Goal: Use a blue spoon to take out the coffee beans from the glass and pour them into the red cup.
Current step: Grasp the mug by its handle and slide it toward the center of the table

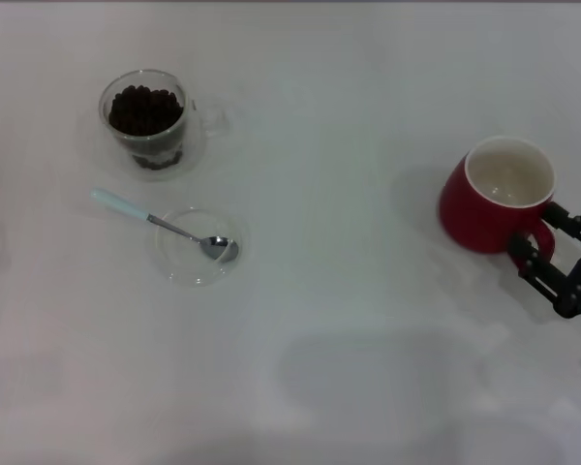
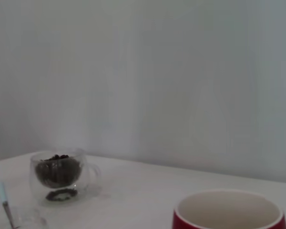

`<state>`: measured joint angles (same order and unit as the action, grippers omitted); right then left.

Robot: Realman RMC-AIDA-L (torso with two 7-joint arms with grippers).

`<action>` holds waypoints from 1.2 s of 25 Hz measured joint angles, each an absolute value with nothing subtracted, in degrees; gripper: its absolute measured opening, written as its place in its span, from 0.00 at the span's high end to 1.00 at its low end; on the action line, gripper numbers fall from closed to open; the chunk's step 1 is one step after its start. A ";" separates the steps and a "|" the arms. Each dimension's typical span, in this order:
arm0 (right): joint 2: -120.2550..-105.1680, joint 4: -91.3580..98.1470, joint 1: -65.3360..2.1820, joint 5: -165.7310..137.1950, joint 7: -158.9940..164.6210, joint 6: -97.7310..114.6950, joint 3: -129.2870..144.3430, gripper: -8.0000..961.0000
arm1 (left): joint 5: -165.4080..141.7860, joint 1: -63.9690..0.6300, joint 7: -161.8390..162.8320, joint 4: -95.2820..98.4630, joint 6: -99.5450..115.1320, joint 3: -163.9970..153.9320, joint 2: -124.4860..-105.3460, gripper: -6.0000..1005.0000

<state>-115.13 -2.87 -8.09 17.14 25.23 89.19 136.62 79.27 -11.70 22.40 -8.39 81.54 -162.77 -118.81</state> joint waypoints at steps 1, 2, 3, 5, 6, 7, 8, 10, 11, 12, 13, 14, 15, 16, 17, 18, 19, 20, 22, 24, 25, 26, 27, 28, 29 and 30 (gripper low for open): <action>-115.14 -2.75 -8.11 17.23 24.94 89.00 136.49 0.37 | 79.27 -11.75 22.37 -8.46 81.54 -162.77 -118.80 0.51; -115.14 -2.56 -8.13 17.43 24.72 88.73 136.37 0.37 | 79.27 -11.77 22.35 -8.56 81.53 -162.77 -118.81 0.51; -115.13 -2.41 -8.15 17.58 24.55 88.53 136.27 0.37 | 79.27 -11.77 22.33 -8.69 81.52 -162.77 -118.80 0.51; -115.13 -2.14 -8.19 17.71 24.39 87.51 136.18 0.37 | 79.27 -11.78 22.32 -8.87 81.51 -162.77 -118.80 0.51; -115.13 -2.03 -8.22 17.73 24.38 86.85 136.16 0.37 | 79.27 -11.78 22.32 -8.93 81.50 -162.77 -118.79 0.51; -115.13 -1.78 -8.24 17.74 24.38 86.32 136.16 0.37 | 79.27 -11.78 22.32 -8.96 81.50 -162.77 -118.74 0.51; -115.13 -1.46 -8.26 17.76 24.38 85.74 136.15 0.37 | 79.27 -11.77 22.32 -8.99 81.49 -162.77 -118.70 0.51; -115.13 -0.65 -8.26 17.76 24.37 84.49 136.14 0.37 | 79.27 -11.78 22.32 -9.19 81.47 -162.77 -118.63 0.51; -115.13 -0.31 -8.27 17.76 24.37 84.06 136.14 0.38 | 79.27 -11.79 22.32 -9.36 81.47 -162.78 -118.62 0.51; -115.13 -0.13 -8.27 17.76 24.36 83.80 136.13 0.38 | 79.28 -11.80 22.32 -9.57 81.47 -162.77 -118.62 0.51; -115.13 0.03 -8.25 17.76 24.36 83.75 136.14 0.38 | 79.27 -11.85 22.32 -9.83 81.45 -162.77 -118.62 0.51; -115.13 0.16 -8.22 17.76 24.36 83.79 136.14 0.39 | 79.28 -11.89 22.32 -9.98 81.43 -162.77 -118.62 0.51; -115.13 0.34 -8.17 17.76 24.35 83.87 136.14 0.39 | 79.27 -11.91 22.32 -10.01 81.41 -162.77 -118.62 0.51; -115.13 0.51 -8.12 17.76 24.35 83.99 136.13 0.40 | 79.27 -11.92 22.32 -10.02 81.40 -162.77 -118.62 0.51; -115.13 0.63 -8.08 17.76 24.35 84.07 136.13 0.40 | 79.26 -11.90 22.32 -10.04 81.39 -162.78 -118.62 0.51; -115.13 0.74 -8.05 17.76 24.34 84.15 136.13 0.40 | 79.26 -11.88 22.32 -10.14 81.39 -162.77 -118.59 0.51; -115.13 0.86 -8.00 17.76 24.34 84.18 136.13 0.41 | 79.26 -11.86 22.32 -10.23 81.39 -162.77 -118.58 0.51; -115.15 0.92 -7.97 17.76 24.34 84.21 136.11 0.41 | 79.25 -11.84 22.32 -10.38 81.38 -162.77 -118.58 0.51; -115.19 1.12 -7.93 17.75 24.37 84.22 136.07 0.42 | 79.24 -11.84 22.32 -10.56 81.38 -162.78 -118.60 0.51; -115.21 1.39 -7.91 17.75 24.38 84.18 135.97 0.42 | 79.23 -11.84 22.32 -10.58 81.38 -162.77 -118.61 0.51; -115.21 1.49 -7.89 17.75 24.39 84.10 135.84 0.43 | 79.23 -11.84 22.32 -10.60 81.38 -162.77 -118.61 0.51; -115.22 1.51 -7.84 17.77 24.39 83.99 135.69 0.43 | 79.22 -11.84 22.32 -10.62 81.38 -162.77 -118.62 0.51; -115.22 1.51 -7.79 17.91 24.38 83.87 135.56 0.43 | 79.22 -11.82 22.32 -10.64 81.38 -162.77 -118.62 0.51; -115.22 1.51 -7.75 18.02 24.38 83.81 135.56 0.43 | 79.21 -11.77 22.32 -10.64 81.38 -162.77 -118.63 0.51; -115.22 1.51 -7.74 18.18 24.38 83.70 135.56 0.45 | 79.20 -11.73 22.32 -10.64 81.38 -162.77 -118.64 0.51; -115.22 1.51 -7.75 18.30 24.38 83.55 135.55 0.46 | 79.20 -11.66 22.32 -10.64 81.38 -162.77 -118.65 0.51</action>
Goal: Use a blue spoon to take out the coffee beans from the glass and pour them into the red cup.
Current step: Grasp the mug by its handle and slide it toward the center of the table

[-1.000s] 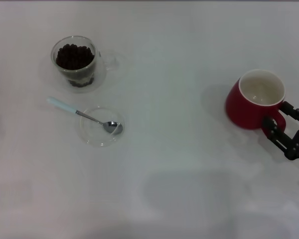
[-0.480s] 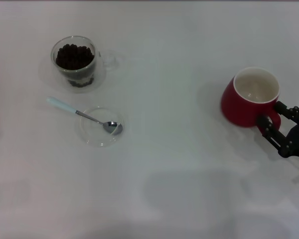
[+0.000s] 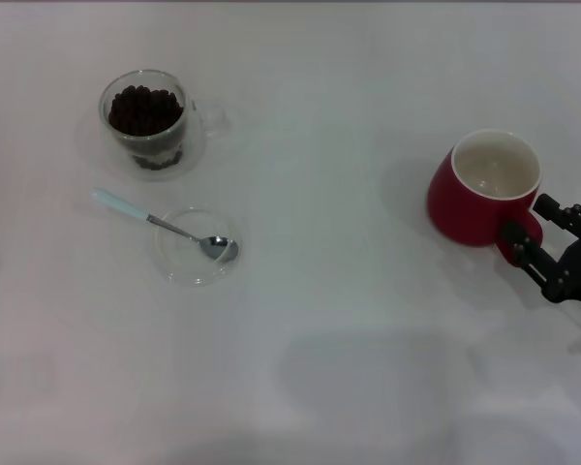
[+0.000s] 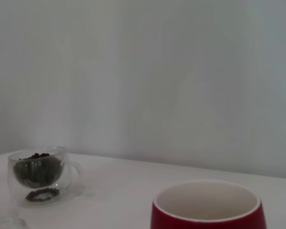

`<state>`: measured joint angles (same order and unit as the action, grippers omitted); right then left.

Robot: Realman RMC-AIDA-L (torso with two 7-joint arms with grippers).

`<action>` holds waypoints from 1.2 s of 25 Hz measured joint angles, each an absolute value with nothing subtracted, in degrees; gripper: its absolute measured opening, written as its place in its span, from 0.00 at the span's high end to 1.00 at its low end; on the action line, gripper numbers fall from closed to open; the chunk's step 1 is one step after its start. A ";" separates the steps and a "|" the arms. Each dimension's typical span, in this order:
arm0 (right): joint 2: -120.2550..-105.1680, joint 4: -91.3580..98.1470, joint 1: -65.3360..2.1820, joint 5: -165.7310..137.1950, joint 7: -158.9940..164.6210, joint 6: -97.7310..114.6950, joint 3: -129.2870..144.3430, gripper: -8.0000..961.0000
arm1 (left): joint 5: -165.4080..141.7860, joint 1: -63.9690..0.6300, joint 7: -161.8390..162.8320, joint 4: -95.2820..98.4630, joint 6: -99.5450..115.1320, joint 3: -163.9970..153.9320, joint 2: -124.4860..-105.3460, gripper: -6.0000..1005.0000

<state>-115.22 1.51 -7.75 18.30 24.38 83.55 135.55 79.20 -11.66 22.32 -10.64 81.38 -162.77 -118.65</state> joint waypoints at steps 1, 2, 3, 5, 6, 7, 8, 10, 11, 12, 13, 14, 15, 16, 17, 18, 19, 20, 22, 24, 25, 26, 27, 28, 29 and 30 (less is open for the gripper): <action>-115.22 1.51 -7.80 18.37 24.38 83.35 135.54 0.47 | 79.20 -11.63 22.32 -10.64 81.38 -162.77 -118.65 0.51; -115.22 1.51 -7.87 18.42 24.38 83.15 135.53 0.49 | 79.19 -11.59 22.32 -10.64 81.38 -162.77 -118.65 0.51; -115.22 1.51 -7.94 18.49 24.38 82.92 135.53 0.50 | 79.19 -11.56 22.32 -10.64 81.38 -162.77 -118.65 0.51; -115.22 1.51 -8.08 18.82 24.38 82.42 135.52 0.53 | 79.19 -11.56 22.32 -10.64 81.38 -162.78 -118.65 0.51; -115.22 1.51 -8.12 18.96 24.38 82.30 135.52 0.54 | 79.18 -11.56 22.32 -10.64 81.39 -162.78 -118.66 0.51; -115.22 1.50 -8.13 19.03 24.39 82.22 135.52 0.55 | 79.18 -11.57 22.30 -10.64 81.38 -162.78 -118.65 0.51; -115.22 1.50 -8.13 19.05 24.39 82.24 135.52 0.56 | 79.18 -11.57 22.28 -10.64 81.39 -162.77 -118.65 0.51; -115.22 1.49 -8.14 19.13 24.39 82.47 135.52 0.59 | 79.18 -11.58 22.25 -10.64 81.38 -162.77 -118.65 0.51; -115.22 1.49 -8.15 19.16 24.40 82.57 135.52 0.61 | 79.18 -11.60 22.24 -10.64 81.39 -162.78 -118.65 0.51; -115.22 1.49 -8.16 19.18 24.40 82.68 135.52 0.63 | 79.18 -11.63 22.24 -10.64 81.39 -162.77 -118.65 0.51; -115.22 1.49 -8.16 19.18 24.40 82.79 135.52 0.63 | 79.18 -11.66 22.23 -10.64 81.38 -162.77 -118.65 0.51; -115.22 1.49 -8.16 19.17 24.41 82.93 135.53 0.64 | 79.18 -11.67 22.23 -10.64 81.34 -162.77 -118.66 0.51; -115.22 1.49 -8.17 19.11 24.41 83.01 135.59 0.64 | 79.18 -11.67 22.23 -10.64 81.34 -162.77 -118.66 0.51; -115.22 1.50 -8.20 18.99 24.41 83.20 135.72 0.65 | 79.18 -11.69 22.23 -10.64 81.27 -162.77 -118.65 0.51; -115.22 1.52 -8.22 18.90 24.42 83.39 135.87 0.65 | 79.18 -11.71 22.23 -10.64 81.11 -162.77 -118.66 0.51; -115.22 1.53 -8.26 18.82 24.42 83.52 136.03 0.66 | 79.18 -11.73 22.23 -10.63 81.01 -162.78 -118.65 0.51; -115.22 1.54 -8.31 18.80 24.42 83.64 136.13 0.66 | 79.18 -11.76 22.23 -10.63 80.92 -162.77 -118.66 0.51; -115.22 1.56 -8.33 18.78 24.43 83.67 136.17 0.67 | 79.18 -11.76 22.23 -10.64 80.87 -162.77 -118.65 0.51; -115.22 1.63 -8.35 18.67 24.43 83.68 136.24 0.68 | 79.18 -11.77 22.23 -10.63 80.83 -162.78 -118.65 0.51; -115.22 1.77 -8.35 18.54 24.43 83.68 136.24 0.68 | 79.18 -11.78 22.23 -10.64 80.81 -162.77 -118.65 0.51; -115.22 1.80 -8.35 18.53 24.43 83.68 136.24 0.69 | 79.18 -11.78 22.23 -10.63 80.80 -162.77 -118.65 0.51; -115.22 1.84 -8.35 18.48 24.42 83.68 136.24 0.69 | 79.18 -11.78 22.23 -10.63 80.79 -162.77 -118.65 0.51; -115.22 1.86 -8.35 18.34 24.39 83.69 136.24 0.69 | 79.18 -11.78 22.23 -10.64 80.78 -162.78 -118.66 0.51; -115.21 1.95 -8.35 18.20 24.23 83.66 136.24 0.70 | 79.18 -11.81 22.23 -10.64 80.78 -162.77 -118.68 0.51; -115.22 2.04 -8.35 18.03 24.04 83.58 136.24 0.70 | 79.19 -11.83 22.23 -10.63 80.76 -162.78 -118.71 0.51; -115.22 2.12 -8.35 17.87 23.82 83.40 136.24 0.70 | 79.19 -11.85 22.23 -10.64 80.77 -162.78 -118.71 0.51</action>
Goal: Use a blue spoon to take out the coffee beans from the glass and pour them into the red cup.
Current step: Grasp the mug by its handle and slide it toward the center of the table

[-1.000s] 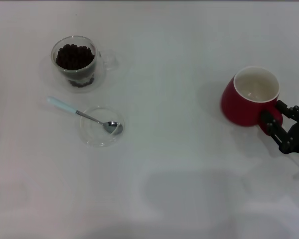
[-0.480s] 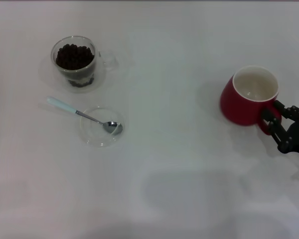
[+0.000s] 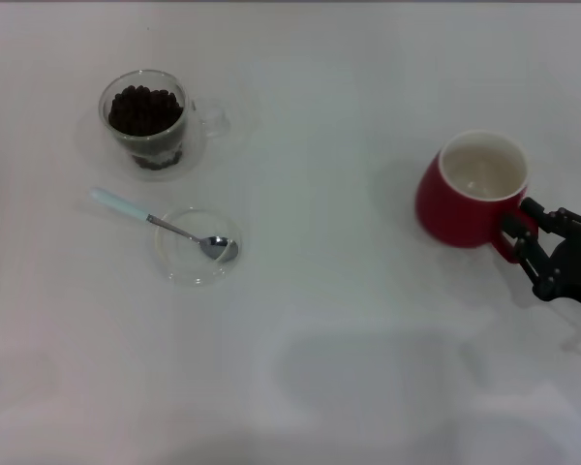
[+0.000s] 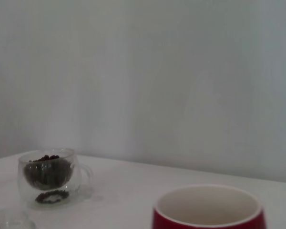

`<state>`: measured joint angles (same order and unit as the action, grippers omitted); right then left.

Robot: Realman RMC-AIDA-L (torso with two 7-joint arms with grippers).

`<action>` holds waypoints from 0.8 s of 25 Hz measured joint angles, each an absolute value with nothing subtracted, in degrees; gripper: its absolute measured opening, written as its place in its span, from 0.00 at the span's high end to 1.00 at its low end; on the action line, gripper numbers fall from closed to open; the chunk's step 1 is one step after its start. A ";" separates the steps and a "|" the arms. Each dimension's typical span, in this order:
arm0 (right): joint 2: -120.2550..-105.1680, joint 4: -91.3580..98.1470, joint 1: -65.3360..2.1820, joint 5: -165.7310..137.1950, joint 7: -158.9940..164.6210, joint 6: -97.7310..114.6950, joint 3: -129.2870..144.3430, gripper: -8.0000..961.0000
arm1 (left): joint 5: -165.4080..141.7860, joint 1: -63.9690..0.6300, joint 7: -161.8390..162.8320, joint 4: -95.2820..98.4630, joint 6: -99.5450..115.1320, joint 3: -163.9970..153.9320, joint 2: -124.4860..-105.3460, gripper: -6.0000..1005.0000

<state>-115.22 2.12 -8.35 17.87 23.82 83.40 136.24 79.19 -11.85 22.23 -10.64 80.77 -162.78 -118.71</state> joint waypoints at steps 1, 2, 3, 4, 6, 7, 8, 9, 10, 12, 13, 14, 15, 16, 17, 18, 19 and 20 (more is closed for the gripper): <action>-115.22 2.20 -8.35 17.85 23.70 83.34 136.24 0.71 | 79.19 -11.85 22.23 -10.63 80.76 -162.77 -118.72 0.51; -115.22 2.23 -8.35 17.84 23.63 83.30 136.24 0.71 | 79.19 -11.86 22.23 -10.63 80.76 -162.77 -118.72 0.51; -115.22 2.23 -8.35 17.84 23.63 83.29 136.23 0.71 | 79.19 -11.86 22.23 -10.64 80.76 -162.78 -118.73 0.51; -115.22 2.23 -8.35 17.83 23.62 83.28 136.23 0.72 | 79.19 -11.86 22.23 -10.63 80.76 -162.78 -118.73 0.51; -115.19 2.23 -8.35 17.68 23.61 83.30 136.23 0.73 | 79.18 -11.84 22.23 -10.63 80.76 -162.78 -118.77 0.51; -115.16 2.23 -8.35 17.48 23.61 83.36 136.24 0.74 | 79.19 -11.82 22.23 -10.63 80.76 -162.77 -118.79 0.51; -115.14 2.23 -8.35 17.11 23.62 83.43 136.28 0.75 | 79.19 -11.82 22.23 -10.60 80.76 -162.78 -118.82 0.51; -115.13 2.24 -8.36 16.60 23.69 83.55 136.30 0.76 | 79.18 -11.81 22.23 -10.59 80.76 -162.78 -118.85 0.51; -115.12 2.33 -8.40 16.04 23.80 83.62 136.31 0.76 | 79.19 -11.81 22.23 -10.57 80.76 -162.78 -118.86 0.51; -115.13 2.78 -8.53 15.06 24.01 83.73 136.33 0.76 | 79.19 -11.78 22.23 -10.55 80.76 -162.78 -118.86 0.51; -115.13 3.07 -8.58 14.53 24.11 83.73 136.35 0.76 | 79.19 -11.78 22.23 -10.55 80.76 -162.78 -118.86 0.51; -115.13 3.60 -8.64 13.91 24.24 83.74 136.36 0.76 | 79.19 -11.75 22.23 -10.55 80.77 -162.77 -118.86 0.51; -115.13 4.05 -8.66 13.29 24.37 83.74 136.39 0.76 | 79.19 -11.66 22.23 -10.54 80.77 -162.77 -118.85 0.51; -115.13 4.50 -8.67 12.71 24.50 83.74 136.41 0.76 | 79.19 -11.60 22.23 -10.51 80.77 -162.78 -118.85 0.51; -115.13 4.81 -8.67 12.32 24.71 83.74 136.45 0.76 | 79.19 -11.56 22.23 -10.48 80.77 -162.77 -118.84 0.51; -115.13 5.09 -8.68 11.98 25.04 83.77 136.53 0.76 | 79.19 -11.52 22.23 -10.43 80.77 -162.78 -118.83 0.51; -115.13 5.24 -8.75 11.83 25.52 83.99 136.76 0.76 | 79.19 -11.47 22.23 -10.41 80.77 -162.78 -118.82 0.51; -115.13 5.37 -8.84 11.74 26.01 84.30 137.14 0.76 | 79.19 -11.44 22.23 -10.40 80.77 -162.78 -118.82 0.51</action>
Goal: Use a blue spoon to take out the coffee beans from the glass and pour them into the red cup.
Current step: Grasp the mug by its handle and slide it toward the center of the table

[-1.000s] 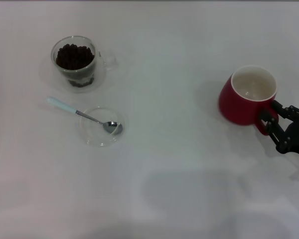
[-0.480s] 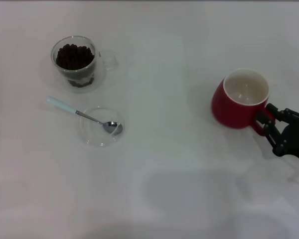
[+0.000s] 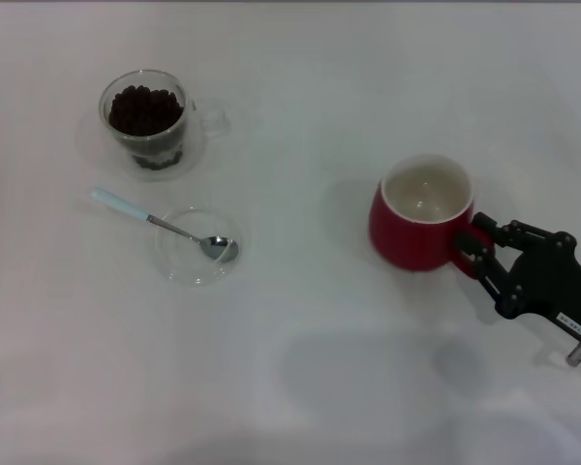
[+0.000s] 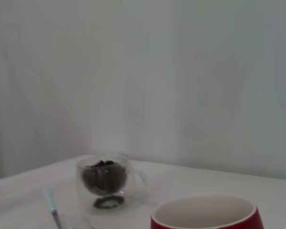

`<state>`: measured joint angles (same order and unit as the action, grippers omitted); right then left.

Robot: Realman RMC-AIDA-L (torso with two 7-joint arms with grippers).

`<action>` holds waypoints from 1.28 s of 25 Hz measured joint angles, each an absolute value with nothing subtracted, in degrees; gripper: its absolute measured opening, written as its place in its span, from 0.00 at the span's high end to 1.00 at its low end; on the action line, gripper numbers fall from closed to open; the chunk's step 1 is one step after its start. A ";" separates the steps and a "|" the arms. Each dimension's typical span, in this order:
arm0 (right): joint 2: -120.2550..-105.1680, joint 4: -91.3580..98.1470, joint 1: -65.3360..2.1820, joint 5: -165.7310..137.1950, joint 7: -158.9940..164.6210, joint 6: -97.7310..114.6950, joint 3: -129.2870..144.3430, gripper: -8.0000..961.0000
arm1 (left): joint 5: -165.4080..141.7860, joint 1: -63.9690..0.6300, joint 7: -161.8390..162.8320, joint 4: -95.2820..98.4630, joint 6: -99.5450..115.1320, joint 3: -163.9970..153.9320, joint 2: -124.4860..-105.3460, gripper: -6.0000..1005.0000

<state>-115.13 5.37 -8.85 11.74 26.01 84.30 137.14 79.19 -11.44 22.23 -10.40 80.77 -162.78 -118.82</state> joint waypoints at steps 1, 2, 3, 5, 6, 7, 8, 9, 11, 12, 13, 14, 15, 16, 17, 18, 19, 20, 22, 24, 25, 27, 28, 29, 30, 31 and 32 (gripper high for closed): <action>-115.13 5.50 -8.97 11.71 26.52 84.53 137.57 0.76 | 79.19 -11.39 22.23 -10.37 80.77 -162.78 -118.82 0.51; -115.13 5.74 -9.13 11.69 26.87 84.66 138.22 0.76 | 79.19 -11.36 22.23 -10.35 80.77 -162.77 -118.82 0.51; -115.12 6.05 -9.28 11.68 27.16 84.65 138.77 0.76 | 79.19 -11.34 22.23 -10.32 80.77 -162.77 -118.83 0.51; -115.15 7.07 -9.57 11.54 27.30 83.99 139.72 0.76 | 79.19 -11.33 22.23 -10.25 80.77 -162.77 -118.87 0.51; -115.18 7.93 -9.82 11.31 27.34 83.26 140.47 0.76 | 79.19 -11.33 22.23 -10.20 80.77 -162.78 -118.89 0.51; -115.20 8.42 -9.97 11.15 27.41 82.78 140.98 0.76 | 79.19 -11.31 22.23 -10.18 80.77 -162.77 -118.89 0.51; -115.22 9.02 -10.17 10.96 27.52 82.32 141.60 0.76 | 79.18 -11.30 22.23 -10.17 80.77 -162.77 -118.90 0.51; -115.22 9.56 -10.33 10.84 27.67 81.92 142.15 0.76 | 79.18 -11.27 22.23 -10.17 80.77 -162.77 -118.91 0.51; -115.22 10.23 -10.49 10.54 27.91 81.63 142.81 0.76 | 79.16 -11.25 22.23 -10.14 80.77 -162.77 -118.95 0.51; -115.22 10.41 -10.55 10.40 27.95 81.60 142.90 0.76 | 79.05 -11.25 22.23 -10.11 80.77 -162.77 -118.98 0.51; -115.22 10.63 -10.63 10.19 28.00 81.57 142.97 0.76 | 78.84 -11.25 22.23 -10.11 80.78 -162.78 -118.99 0.51; -115.22 10.75 -10.68 9.96 28.05 81.54 142.98 0.76 | 78.72 -11.25 22.23 -10.10 80.79 -162.77 -119.00 0.51; -115.22 10.85 -10.75 9.82 28.19 81.53 142.98 0.76 | 78.52 -11.25 22.23 -10.08 80.81 -162.77 -119.00 0.51; -115.22 10.91 -10.84 9.67 28.34 81.52 142.99 0.76 | 78.41 -11.25 22.23 -10.06 80.84 -162.77 -119.00 0.51; -115.21 10.91 -10.93 9.50 28.60 81.51 142.99 0.76 | 78.38 -11.25 22.23 -10.05 80.85 -162.77 -119.00 0.51; -115.19 10.91 -11.06 9.29 28.78 81.51 142.99 0.76 | 78.27 -11.25 22.23 -10.04 80.86 -162.78 -119.01 0.51; -115.16 10.89 -11.21 8.97 28.89 81.50 143.00 0.76 | 78.13 -11.25 22.23 -10.03 80.86 -162.77 -119.00 0.51; -115.11 10.81 -11.38 8.58 28.93 81.50 142.99 0.75 | 77.93 -11.25 22.23 -10.02 80.86 -162.77 -119.01 0.51; -115.04 10.58 -11.80 7.68 29.17 81.53 143.00 0.74 | 77.82 -11.28 22.23 -10.02 80.90 -162.78 -119.01 0.51; -114.98 10.41 -12.00 7.15 29.47 81.54 143.00 0.72 | 77.80 -11.32 22.23 -10.01 80.98 -162.77 -119.01 0.51; -114.96 10.36 -12.05 7.13 29.51 81.54 143.00 0.71 | 77.79 -11.33 22.23 -10.01 81.00 -162.77 -119.01 0.51; -114.96 10.20 -12.06 7.11 29.53 81.54 142.91 0.69 | 77.78 -11.38 22.23 -9.98 81.00 -162.78 -119.00 0.51; -114.95 10.04 -12.06 7.11 29.53 81.56 142.79 0.68 | 77.78 -11.38 22.23 -9.90 81.00 -162.78 -119.01 0.51; -114.95 9.88 -12.05 7.11 29.53 81.63 142.66 0.67 | 77.78 -11.38 22.23 -9.59 81.00 -162.78 -119.00 0.51; -114.94 9.74 -12.03 7.12 29.53 81.71 142.55 0.66 | 77.78 -11.38 22.23 -9.59 81.00 -162.78 -119.00 0.51; -114.91 9.70 -11.99 7.17 29.53 81.87 142.50 0.65 | 77.77 -11.33 22.23 -9.00 81.00 -162.78 -119.00 0.51; -114.88 9.69 -11.93 7.25 29.53 82.09 142.46 0.64 | 77.77 -11.29 22.27 -8.44 81.08 -162.78 -119.00 0.51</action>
